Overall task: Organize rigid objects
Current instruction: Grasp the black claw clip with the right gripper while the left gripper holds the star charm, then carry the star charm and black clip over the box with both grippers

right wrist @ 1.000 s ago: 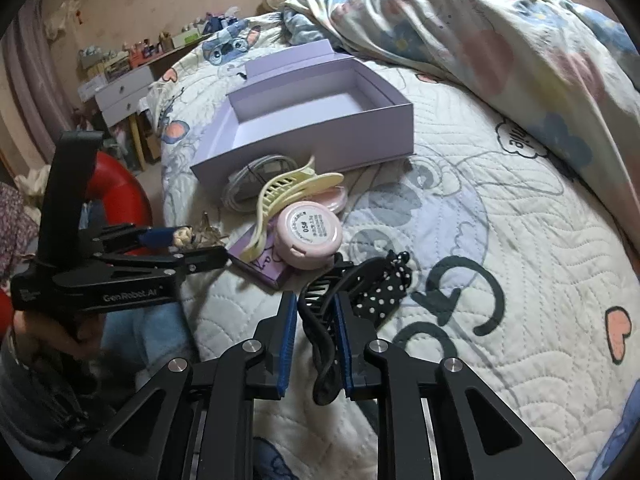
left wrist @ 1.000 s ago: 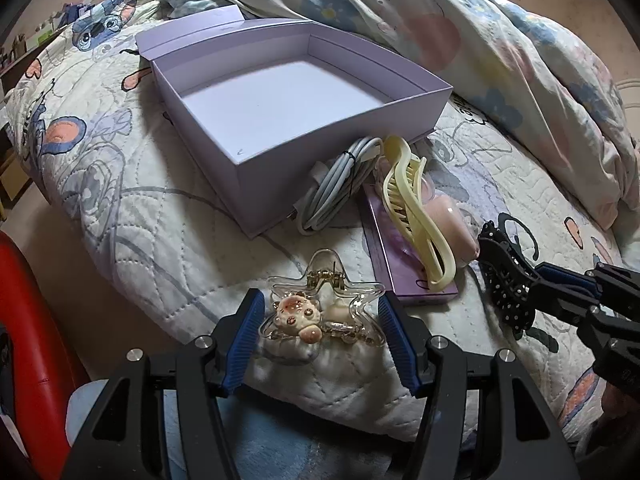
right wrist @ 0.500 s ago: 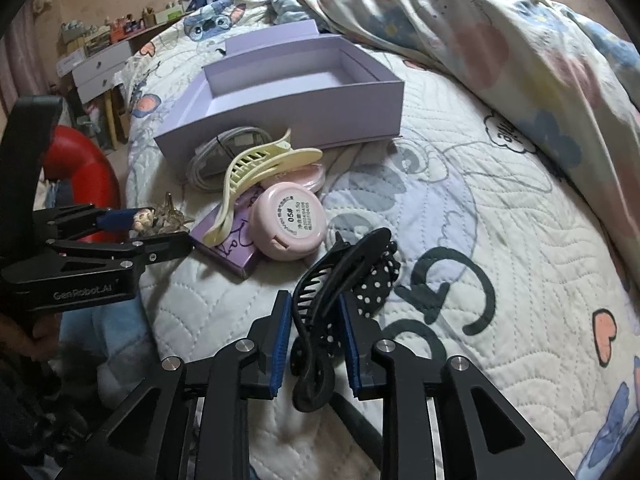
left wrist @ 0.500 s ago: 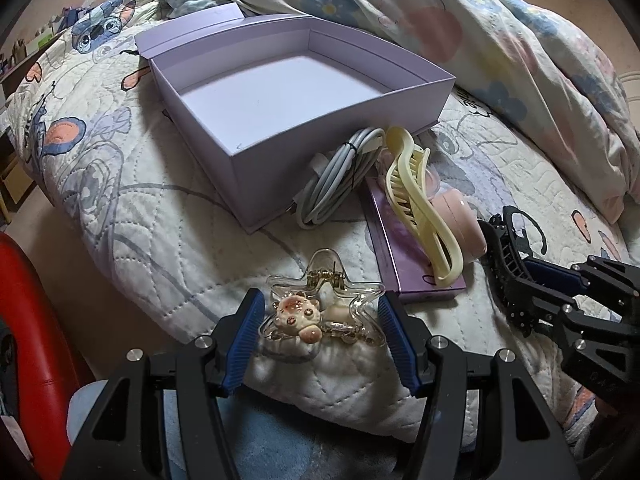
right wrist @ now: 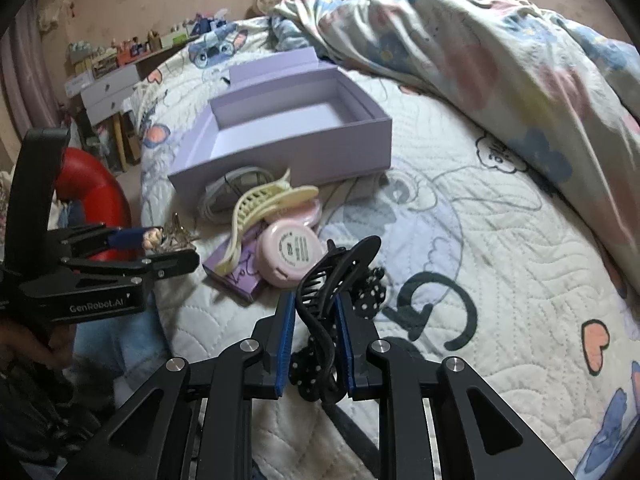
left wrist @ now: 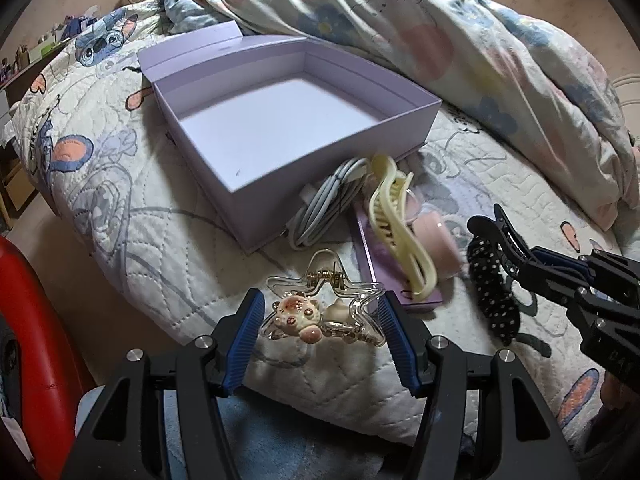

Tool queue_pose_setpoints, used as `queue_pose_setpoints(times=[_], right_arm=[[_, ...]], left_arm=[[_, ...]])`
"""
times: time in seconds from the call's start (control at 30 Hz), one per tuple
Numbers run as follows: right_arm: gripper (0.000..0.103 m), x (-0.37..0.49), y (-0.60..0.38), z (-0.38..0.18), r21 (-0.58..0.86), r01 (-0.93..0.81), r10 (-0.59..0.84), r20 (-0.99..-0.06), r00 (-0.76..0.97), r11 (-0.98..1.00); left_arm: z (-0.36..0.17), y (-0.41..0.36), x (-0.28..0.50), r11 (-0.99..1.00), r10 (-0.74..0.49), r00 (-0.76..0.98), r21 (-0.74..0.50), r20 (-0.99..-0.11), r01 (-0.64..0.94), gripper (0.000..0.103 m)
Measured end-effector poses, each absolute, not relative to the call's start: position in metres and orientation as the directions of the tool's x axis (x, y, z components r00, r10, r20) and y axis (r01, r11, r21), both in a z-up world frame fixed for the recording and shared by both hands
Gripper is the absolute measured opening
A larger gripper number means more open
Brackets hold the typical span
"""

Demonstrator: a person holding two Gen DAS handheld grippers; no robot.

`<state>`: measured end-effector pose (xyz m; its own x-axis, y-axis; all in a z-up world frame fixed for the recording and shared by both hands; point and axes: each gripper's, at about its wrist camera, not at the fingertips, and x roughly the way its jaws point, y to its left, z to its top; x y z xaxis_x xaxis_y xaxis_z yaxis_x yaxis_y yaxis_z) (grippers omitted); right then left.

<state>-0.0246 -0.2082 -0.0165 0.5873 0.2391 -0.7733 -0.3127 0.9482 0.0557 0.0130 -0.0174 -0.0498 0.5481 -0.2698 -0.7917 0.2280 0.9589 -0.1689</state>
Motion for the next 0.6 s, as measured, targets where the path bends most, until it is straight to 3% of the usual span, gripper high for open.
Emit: queue_pose_setpoints(times=[0.6], right_arm=[[0.019,-0.022,-0.199,0.013,0.095,-0.406,0.350,-0.703,0.619,0.909]], left_arm=[[0.000,-0.017,0.007,0.970,-0.230,0.636,-0.123,-0.736,0.209,0.059]])
